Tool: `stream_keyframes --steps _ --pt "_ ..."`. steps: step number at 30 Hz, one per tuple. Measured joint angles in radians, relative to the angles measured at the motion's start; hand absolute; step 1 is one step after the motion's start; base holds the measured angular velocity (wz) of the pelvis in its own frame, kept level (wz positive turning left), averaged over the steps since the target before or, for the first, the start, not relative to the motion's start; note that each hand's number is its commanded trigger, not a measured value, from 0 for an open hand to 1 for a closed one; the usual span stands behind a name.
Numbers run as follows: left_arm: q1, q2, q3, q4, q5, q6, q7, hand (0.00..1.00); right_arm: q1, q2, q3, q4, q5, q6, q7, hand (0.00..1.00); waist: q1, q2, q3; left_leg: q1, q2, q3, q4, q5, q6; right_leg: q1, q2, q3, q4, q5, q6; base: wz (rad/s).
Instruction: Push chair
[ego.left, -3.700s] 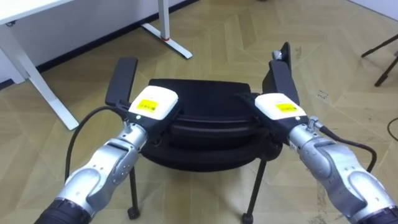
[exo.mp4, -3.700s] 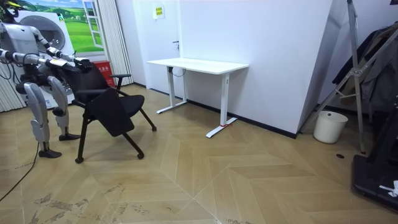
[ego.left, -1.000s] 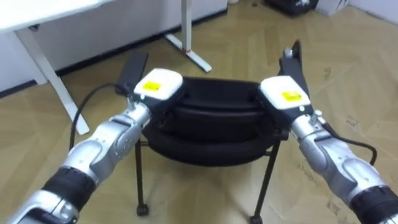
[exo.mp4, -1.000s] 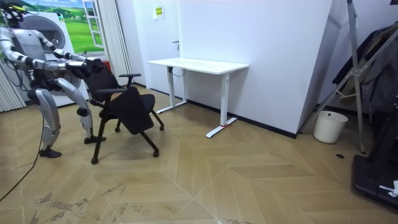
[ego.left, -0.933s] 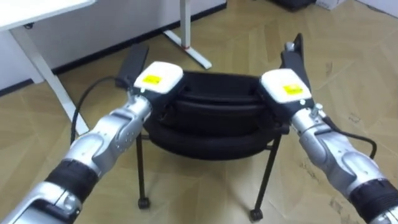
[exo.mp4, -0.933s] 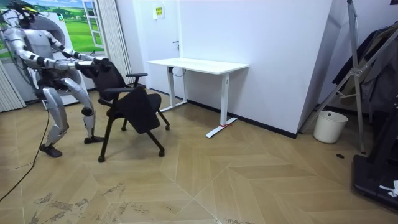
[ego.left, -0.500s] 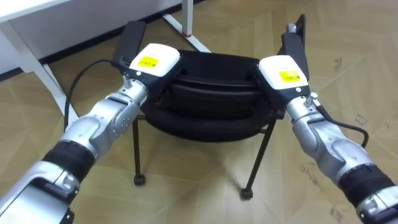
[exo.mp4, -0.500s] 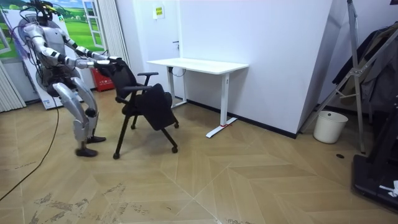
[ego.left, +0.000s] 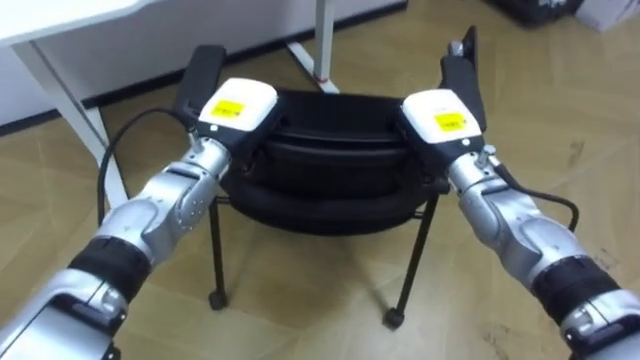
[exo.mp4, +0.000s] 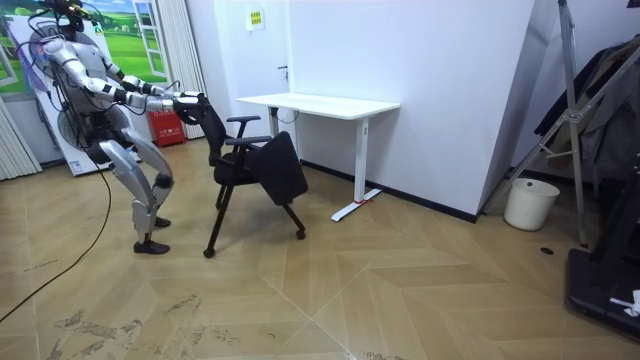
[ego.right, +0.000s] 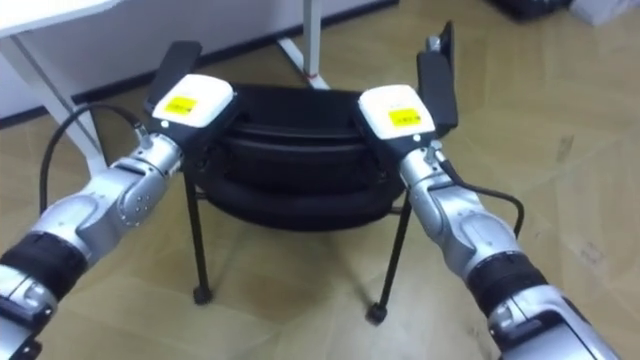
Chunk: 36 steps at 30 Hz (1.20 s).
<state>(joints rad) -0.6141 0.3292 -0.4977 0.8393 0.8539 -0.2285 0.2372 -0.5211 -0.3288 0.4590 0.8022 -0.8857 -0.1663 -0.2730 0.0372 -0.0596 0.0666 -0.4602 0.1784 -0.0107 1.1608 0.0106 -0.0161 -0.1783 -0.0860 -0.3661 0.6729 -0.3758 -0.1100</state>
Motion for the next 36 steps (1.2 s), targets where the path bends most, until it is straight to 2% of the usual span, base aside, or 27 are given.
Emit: stream_keyframes --steps 1,2,3,4,5,6,7,8,9,10,13,15,17,18,19,21,23,26,28,31,32,34,35,36 --pt "0.0 -0.004 -0.004 0.008 0.0 0.0 0.001 1.0 0.004 0.0 0.0 0.005 0.001 -0.004 0.0 1.0 -0.001 -0.008 0.0036 -0.033 -0.003 -0.015 0.05 0.083 -0.003 0.012 -0.004 -0.011 0.004 -0.008 -0.007 0.34" --pt "0.002 -0.013 -0.01 0.026 -0.006 0.0 0.008 1.0 0.008 -0.004 0.0 0.011 0.006 -0.01 0.001 1.0 0.0 -0.003 0.0042 -0.096 -0.011 -0.021 0.176 0.151 -0.002 0.035 -0.005 -0.024 0.012 -0.024 -0.022 0.15" --pt "0.008 -0.023 -0.016 0.042 -0.011 0.002 0.017 1.0 0.012 -0.002 0.001 0.022 0.006 -0.01 0.002 1.0 0.003 -0.007 0.0071 -0.142 -0.033 -0.007 0.322 0.136 0.01 0.055 -0.018 -0.026 0.02 -0.035 -0.028 0.09" --pt "0.013 -0.025 -0.016 0.044 -0.011 0.003 0.019 1.0 0.012 -0.001 0.001 0.026 0.006 -0.013 0.007 1.0 0.001 -0.011 0.0084 -0.164 -0.044 0.01 0.383 0.127 0.023 0.067 -0.023 -0.026 0.018 -0.037 -0.028 0.06" --pt "0.023 -0.027 -0.017 0.043 -0.011 0.005 0.025 1.0 0.012 -0.001 0.001 0.029 0.002 -0.017 0.012 1.0 -0.001 -0.022 0.0147 -0.193 -0.059 0.052 0.455 0.112 0.042 0.085 -0.038 -0.027 0.008 -0.038 -0.028 0.11" --pt "0.033 -0.027 -0.016 0.042 -0.011 0.007 0.035 1.0 0.013 0.001 0.001 0.031 -0.005 -0.019 0.014 1.0 -0.002 -0.041 0.0227 -0.21 -0.073 0.088 0.465 0.104 0.051 0.1 -0.059 -0.027 0.0 -0.037 -0.027 0.16" --pt "0.039 -0.028 -0.016 0.042 -0.017 0.009 0.041 1.0 0.013 0.001 0.001 0.03 -0.015 -0.022 0.014 1.0 -0.006 -0.049 0.0268 -0.226 -0.075 0.106 0.445 0.1 0.046 0.109 -0.073 -0.029 -0.006 -0.036 -0.025 0.16" --pt "0.042 -0.03 -0.016 0.042 -0.019 0.01 0.043 1.0 0.013 0.001 0.001 0.032 -0.018 -0.024 0.014 1.0 -0.008 -0.046 0.0257 -0.235 -0.073 0.106 0.427 0.093 0.037 0.113 -0.074 -0.034 -0.014 -0.034 -0.022 0.15" --pt "0.051 -0.033 -0.016 0.042 -0.02 0.012 0.044 1.0 0.013 0.001 0.001 0.036 -0.02 -0.026 0.013 1.0 -0.012 -0.046 0.0257 -0.235 -0.07 0.105 0.367 0.084 0.025 0.12 -0.079 -0.039 -0.02 -0.033 -0.02 0.11" --pt "0.057 -0.035 -0.017 0.042 -0.02 0.015 0.045 1.0 0.013 0.001 0.002 0.039 -0.021 -0.028 0.012 1.0 -0.013 -0.045 0.0258 -0.233 -0.069 0.106 0.329 0.084 0.025 0.125 -0.08 -0.042 -0.023 -0.034 -0.02 0.17" --pt "0.059 -0.045 -0.026 0.039 -0.02 0.027 0.057 1.0 0.016 -0.007 0.002 0.045 -0.021 -0.034 -0.004 1.0 -0.037 -0.035 0.0221 -0.202 -0.068 0.111 0.032 0.085 0.023 0.138 -0.084 -0.088 -0.032 -0.043 0.004 0.29" --pt "0.059 -0.05 -0.033 0.034 -0.017 0.032 0.061 1.0 0.026 -0.014 0.0 0.044 -0.016 -0.035 -0.009 1.0 -0.042 -0.029 0.0176 -0.095 -0.068 0.12 -0.278 0.09 0.015 0.139 -0.079 -0.105 -0.024 -0.058 0.016 0.17" --pt "0.067 -0.052 -0.036 0.027 -0.017 0.034 0.061 1.0 0.036 -0.017 0.0 0.042 -0.014 -0.036 -0.01 1.0 -0.042 -0.019 0.0098 0.005 -0.07 0.124 -0.462 0.091 0.014 0.146 -0.076 -0.104 -0.01 -0.077 0.025 0.02" --pt "0.076 -0.052 -0.039 0.009 -0.017 0.045 0.058 1.0 0.045 -0.018 -0.001 0.036 -0.013 -0.036 -0.014 1.0 -0.045 -0.015 0.0056 0.058 -0.076 0.136 -0.534 0.051 -0.014 0.152 -0.074 -0.103 -0.006 -0.091 0.043 0.0" --pt "0.077 -0.052 -0.041 -0.007 -0.017 0.056 0.055 1.0 0.049 -0.019 -0.002 0.03 -0.012 -0.034 -0.014 1.0 -0.046 -0.005 -0.0022 0.074 -0.081 0.141 -0.559 0.03 -0.02 0.15 -0.075 -0.101 -0.004 -0.095 0.05 0.04" --pt "0.083 -0.04 -0.042 -0.066 -0.015 0.093 0.032 1.0 0.052 -0.02 -0.002 0.009 -0.004 -0.022 -0.014 1.0 -0.044 -0.024 -0.0062 0.095 -0.103 0.145 -0.607 0.013 -0.006 0.127 -0.083 -0.078 0.006 -0.096 0.071 0.0" --pt "0.087 -0.034 -0.042 -0.095 -0.015 0.107 0.015 1.0 0.053 -0.021 -0.001 0.006 0.001 -0.02 -0.014 1.0 -0.042 -0.024 -0.0092 0.108 -0.109 0.147 -0.632 -0.009 0.015 0.126 -0.086 -0.079 0.004 -0.092 0.08 -0.02" --pt "0.089 -0.037 -0.034 -0.118 -0.001 0.121 -0.006 1.0 0.053 -0.024 -0.001 0.006 0.009 -0.02 -0.014 1.0 -0.038 -0.03 -0.0139 0.112 -0.118 0.146 -0.643 -0.028 0.031 0.13 -0.1 -0.099 0.003 -0.096 0.083 0.07" --pt "0.094 -0.04 -0.034 -0.126 0.001 0.131 -0.017 1.0 0.054 -0.022 0.001 0.008 0.013 -0.02 -0.014 1.0 -0.033 -0.032 -0.0142 0.126 -0.126 0.147 -0.644 -0.044 0.037 0.144 -0.108 -0.101 0.003 -0.101 0.086 0.02" --pt "0.115 -0.035 -0.031 -0.164 0.004 0.147 -0.036 1.0 0.056 -0.02 0.022 0.005 0.026 -0.02 -0.012 1.0 -0.007 -0.051 -0.0179 0.142 -0.134 0.165 -0.642 -0.065 0.04 0.163 -0.125 -0.101 0.002 -0.109 0.087 -0.04" --pt "0.124 -0.033 -0.027 -0.18 0.01 0.152 -0.046 1.0 0.061 -0.018 0.022 0.001 0.026 -0.02 -0.01 1.0 -0.006 -0.057 -0.0221 0.148 -0.138 0.177 -0.644 -0.072 0.044 0.175 -0.131 -0.109 -0.005 -0.111 0.091 0.13" --pt "0.132 -0.028 -0.026 -0.192 0.011 0.155 -0.052 1.0 0.063 -0.016 0.025 0.001 0.029 -0.02 -0.01 1.0 0.002 -0.064 -0.0246 0.162 -0.142 0.198 -0.642 -0.093 0.052 0.199 -0.142 -0.122 -0.016 -0.112 0.1 0.07" --pt "0.134 -0.028 -0.024 -0.193 0.012 0.155 -0.053 1.0 0.063 -0.014 0.028 0.001 0.031 -0.017 -0.011 1.0 0.017 -0.066 -0.026 0.17 -0.144 0.211 -0.641 -0.113 0.053 0.215 -0.156 -0.14 -0.007 -0.112 0.106 -0.13" --pt "0.139 -0.028 -0.013 -0.195 0.02 0.155 -0.053 1.0 0.06 -0.01 0.03 -0.002 0.031 -0.012 -0.011 1.0 0.034 -0.064 -0.028 0.166 -0.149 0.206 -0.621 -0.14 0.047 0.214 -0.17 -0.183 0.037 -0.108 0.115 -0.09"
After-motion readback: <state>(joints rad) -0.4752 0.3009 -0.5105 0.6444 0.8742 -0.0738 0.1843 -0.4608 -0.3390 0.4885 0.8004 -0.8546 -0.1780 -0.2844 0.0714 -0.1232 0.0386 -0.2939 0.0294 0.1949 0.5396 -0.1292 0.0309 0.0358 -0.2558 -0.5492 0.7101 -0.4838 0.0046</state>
